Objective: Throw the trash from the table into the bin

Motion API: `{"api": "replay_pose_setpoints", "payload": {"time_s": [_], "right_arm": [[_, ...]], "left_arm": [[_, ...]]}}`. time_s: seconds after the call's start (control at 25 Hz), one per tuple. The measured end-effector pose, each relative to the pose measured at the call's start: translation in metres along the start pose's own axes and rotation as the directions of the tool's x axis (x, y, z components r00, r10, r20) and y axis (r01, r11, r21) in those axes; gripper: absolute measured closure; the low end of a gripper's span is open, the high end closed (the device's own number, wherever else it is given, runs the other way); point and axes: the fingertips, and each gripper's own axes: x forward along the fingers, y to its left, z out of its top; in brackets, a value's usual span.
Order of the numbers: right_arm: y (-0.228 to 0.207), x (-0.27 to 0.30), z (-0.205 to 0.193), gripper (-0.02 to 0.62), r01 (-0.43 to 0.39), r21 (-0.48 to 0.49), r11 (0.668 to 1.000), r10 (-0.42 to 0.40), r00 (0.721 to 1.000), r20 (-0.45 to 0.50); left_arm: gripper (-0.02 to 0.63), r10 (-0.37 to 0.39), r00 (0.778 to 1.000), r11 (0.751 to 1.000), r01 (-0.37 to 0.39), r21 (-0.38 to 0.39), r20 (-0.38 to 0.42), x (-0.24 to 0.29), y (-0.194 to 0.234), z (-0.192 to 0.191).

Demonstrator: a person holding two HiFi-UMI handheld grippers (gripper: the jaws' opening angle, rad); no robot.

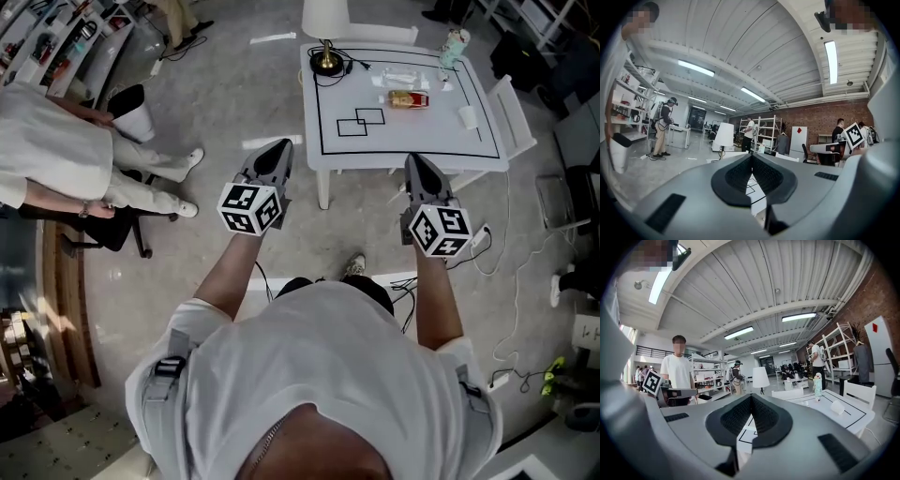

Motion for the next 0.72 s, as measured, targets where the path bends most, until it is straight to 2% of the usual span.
{"api": "replay_pose_setpoints", "payload": {"time_s": [0.32, 0.72], "right_arm": [[-0.089, 0.032, 0.0, 0.603, -0.03, 0.033, 0.999, 0.031, 0.999, -0.038], [-0.153, 0.066, -0.02, 0.603, -0.023, 0.038, 0.999, 0.027, 0.994, -0.102]], "left_arm": [[0.595, 0.026, 0.999, 1.0, -0.026, 0.011, -0.044, 0.088, -0.029, -0.005], [0.595, 0.002, 0.989, 0.997, 0.008, 0.071, -0.146, 0.168, -0.045, -0.032]]}}
